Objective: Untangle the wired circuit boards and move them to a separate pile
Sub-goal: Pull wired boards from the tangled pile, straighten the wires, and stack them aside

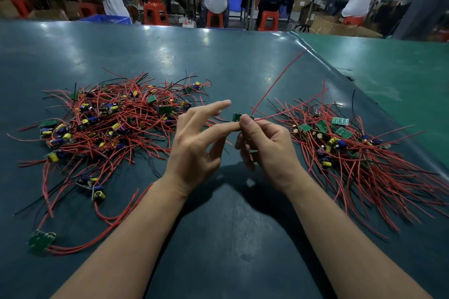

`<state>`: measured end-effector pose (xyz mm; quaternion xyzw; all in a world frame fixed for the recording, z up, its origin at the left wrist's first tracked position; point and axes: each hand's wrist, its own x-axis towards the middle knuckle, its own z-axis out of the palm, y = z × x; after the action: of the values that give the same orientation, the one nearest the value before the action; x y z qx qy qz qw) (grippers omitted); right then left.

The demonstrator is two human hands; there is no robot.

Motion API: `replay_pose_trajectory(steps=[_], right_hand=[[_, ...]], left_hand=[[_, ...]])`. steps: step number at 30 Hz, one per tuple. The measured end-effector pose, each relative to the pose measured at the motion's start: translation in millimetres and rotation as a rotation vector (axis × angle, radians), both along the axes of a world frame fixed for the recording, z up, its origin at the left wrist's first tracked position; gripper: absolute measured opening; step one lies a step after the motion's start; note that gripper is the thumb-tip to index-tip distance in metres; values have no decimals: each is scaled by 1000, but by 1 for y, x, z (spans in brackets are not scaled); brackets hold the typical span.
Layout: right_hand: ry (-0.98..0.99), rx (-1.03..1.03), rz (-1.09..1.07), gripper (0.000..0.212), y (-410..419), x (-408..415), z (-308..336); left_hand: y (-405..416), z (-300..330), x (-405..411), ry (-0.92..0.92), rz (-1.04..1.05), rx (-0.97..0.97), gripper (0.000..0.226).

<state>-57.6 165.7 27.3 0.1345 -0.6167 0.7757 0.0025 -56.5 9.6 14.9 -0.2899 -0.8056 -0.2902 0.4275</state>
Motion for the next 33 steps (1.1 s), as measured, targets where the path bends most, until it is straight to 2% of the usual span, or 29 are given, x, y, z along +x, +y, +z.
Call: replay_pose_trajectory(steps=[3,5,7,9,11,13,16,18,20,24,27,29,31,33], right_hand=[[69,15,-142,27,-1,0,-1],[85,-14,-348,28,2,-3,0],[60,-155,-596,30,8,-8,1],[-65,-388,-783,30,16,-13,2],[-291,-549,-842,32,22,-16,1],[-410,-575,-815,32,23,-19,-3],[-329,-513,-687,30,18,-20,-5],[-283,-443,-622,30,13,-18,-5],[-276,-415,-592,29,12,-18,-5],[-325,-419,-548,28,15,-17,-5],[-349,-417,-511,28,15,-16,-4],[-353,-408,-499,29,15,-15,-3],[-354,-394,-490,28,15,-15,-2],[-357,-381,-478,27,15,-14,-2]], left_hand=[[0,1,1,59,74,120,24],[-5,3,1,114,137,212,20],[-8,3,1,131,272,221,16],[-9,3,0,55,470,202,16],[-14,-1,-4,-127,678,180,23],[-23,-5,-9,-350,850,152,37],[-34,-9,-11,-549,1019,154,52],[-38,-10,-10,-618,1063,137,51],[-42,-10,-11,-633,1090,115,47],[-48,-6,-15,-604,1097,244,67],[-53,-3,-17,-533,1086,372,49],[-56,-4,-16,-533,1091,347,40],[-57,-8,-15,-615,1111,262,50],[-58,-9,-15,-619,1125,241,53]])
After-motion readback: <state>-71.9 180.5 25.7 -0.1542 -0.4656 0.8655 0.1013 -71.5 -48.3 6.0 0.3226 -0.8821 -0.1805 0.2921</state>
